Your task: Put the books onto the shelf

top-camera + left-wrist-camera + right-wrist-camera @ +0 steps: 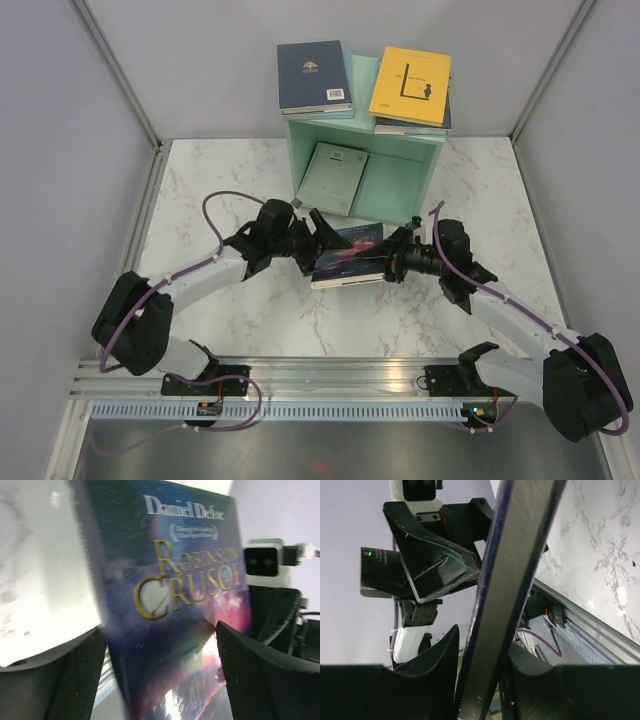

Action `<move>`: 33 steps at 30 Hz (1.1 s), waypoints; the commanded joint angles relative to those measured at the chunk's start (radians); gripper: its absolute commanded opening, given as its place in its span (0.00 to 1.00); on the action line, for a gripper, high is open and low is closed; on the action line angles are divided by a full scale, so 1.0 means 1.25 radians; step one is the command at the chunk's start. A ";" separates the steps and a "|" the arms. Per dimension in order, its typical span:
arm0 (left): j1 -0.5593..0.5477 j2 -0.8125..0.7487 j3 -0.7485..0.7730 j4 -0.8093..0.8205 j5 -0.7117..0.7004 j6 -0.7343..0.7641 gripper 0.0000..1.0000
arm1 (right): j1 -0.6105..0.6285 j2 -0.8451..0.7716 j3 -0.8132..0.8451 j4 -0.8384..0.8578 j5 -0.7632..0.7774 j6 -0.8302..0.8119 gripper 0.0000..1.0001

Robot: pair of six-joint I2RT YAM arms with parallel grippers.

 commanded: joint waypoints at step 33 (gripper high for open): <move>0.142 -0.463 0.129 -0.811 -0.245 0.422 0.93 | 0.003 0.528 0.573 -0.038 0.351 -0.267 0.00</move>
